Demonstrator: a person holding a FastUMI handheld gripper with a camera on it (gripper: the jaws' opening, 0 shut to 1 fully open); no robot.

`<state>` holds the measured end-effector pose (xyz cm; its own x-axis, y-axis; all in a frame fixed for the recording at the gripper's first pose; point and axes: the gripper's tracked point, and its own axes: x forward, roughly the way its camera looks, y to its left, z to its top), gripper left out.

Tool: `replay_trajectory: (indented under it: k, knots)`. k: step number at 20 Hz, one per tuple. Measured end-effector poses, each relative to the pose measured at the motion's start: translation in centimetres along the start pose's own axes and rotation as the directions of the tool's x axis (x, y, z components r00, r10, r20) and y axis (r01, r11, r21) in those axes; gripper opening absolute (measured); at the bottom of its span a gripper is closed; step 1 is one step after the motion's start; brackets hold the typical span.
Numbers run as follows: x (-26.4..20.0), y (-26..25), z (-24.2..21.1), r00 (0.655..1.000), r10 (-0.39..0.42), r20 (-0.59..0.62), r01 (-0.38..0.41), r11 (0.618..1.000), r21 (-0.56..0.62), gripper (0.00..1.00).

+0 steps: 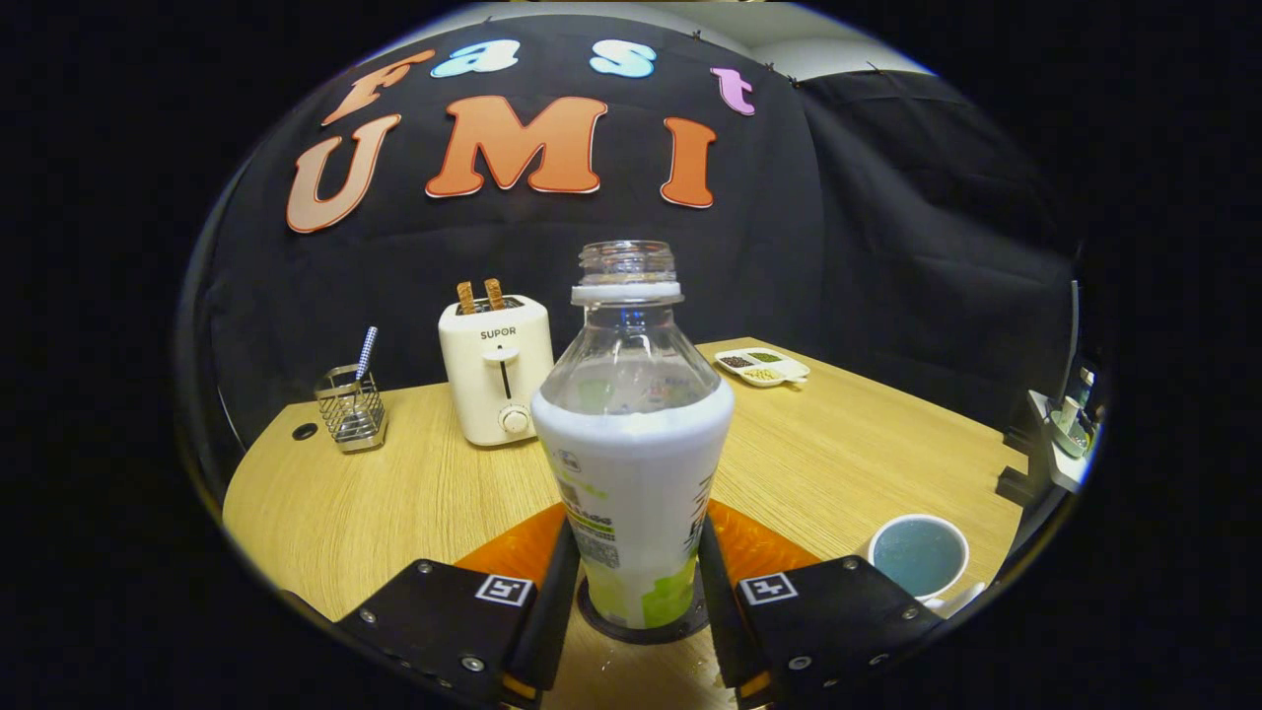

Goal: Take the bottle from table, then pour the juice into the cup, finally place the bottle on the coaster

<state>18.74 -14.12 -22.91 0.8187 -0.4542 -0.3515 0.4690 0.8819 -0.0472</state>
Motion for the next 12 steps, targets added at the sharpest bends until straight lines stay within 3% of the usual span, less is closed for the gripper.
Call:
replay_trajectory:
  k: [8,9,12]
  knots:
    - [-0.4,-0.2,-0.2,1.0,-0.01,0.006,0.01,1.0,0.001,0.68]
    - [-0.7,-0.5,-0.1,1.0,-0.016,0.009,0.016,1.0,-0.002,0.79]
    - [-1.8,-0.8,0.1,1.0,-0.018,0.01,0.018,1.0,0.001,0.89]
